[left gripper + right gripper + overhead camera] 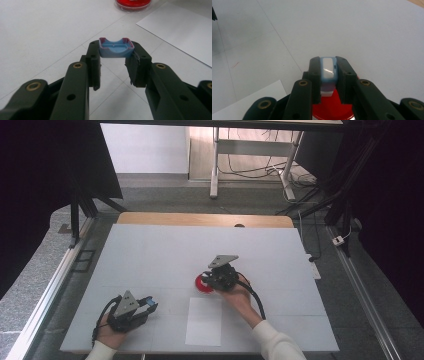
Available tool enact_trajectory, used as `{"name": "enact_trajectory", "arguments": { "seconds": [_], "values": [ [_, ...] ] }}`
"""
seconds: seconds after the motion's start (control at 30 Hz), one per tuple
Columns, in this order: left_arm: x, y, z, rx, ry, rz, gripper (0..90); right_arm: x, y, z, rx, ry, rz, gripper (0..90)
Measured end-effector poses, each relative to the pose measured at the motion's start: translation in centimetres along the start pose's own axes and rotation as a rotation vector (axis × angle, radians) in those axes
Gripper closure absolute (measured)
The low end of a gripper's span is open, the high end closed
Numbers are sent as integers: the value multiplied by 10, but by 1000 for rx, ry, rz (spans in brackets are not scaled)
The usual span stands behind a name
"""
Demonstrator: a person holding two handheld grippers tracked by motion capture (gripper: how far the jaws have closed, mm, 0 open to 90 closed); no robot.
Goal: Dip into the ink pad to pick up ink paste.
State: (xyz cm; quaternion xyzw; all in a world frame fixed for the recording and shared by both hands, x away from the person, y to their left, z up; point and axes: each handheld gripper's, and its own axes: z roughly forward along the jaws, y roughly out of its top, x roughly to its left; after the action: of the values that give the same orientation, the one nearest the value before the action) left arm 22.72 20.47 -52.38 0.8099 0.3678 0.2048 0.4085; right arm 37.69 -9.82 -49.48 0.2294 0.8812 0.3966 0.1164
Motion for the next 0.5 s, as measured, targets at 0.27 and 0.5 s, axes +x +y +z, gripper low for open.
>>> {"name": "enact_trajectory", "arguments": {
  "seconds": [0.27,0.5],
  "values": [
    [0,0,1,3,2,0,657,1,0,0,2,-2,0,749],
    [-1,0,1,4,1,1,656,1,-1,1,19,-4,1,750]
  ]
}}
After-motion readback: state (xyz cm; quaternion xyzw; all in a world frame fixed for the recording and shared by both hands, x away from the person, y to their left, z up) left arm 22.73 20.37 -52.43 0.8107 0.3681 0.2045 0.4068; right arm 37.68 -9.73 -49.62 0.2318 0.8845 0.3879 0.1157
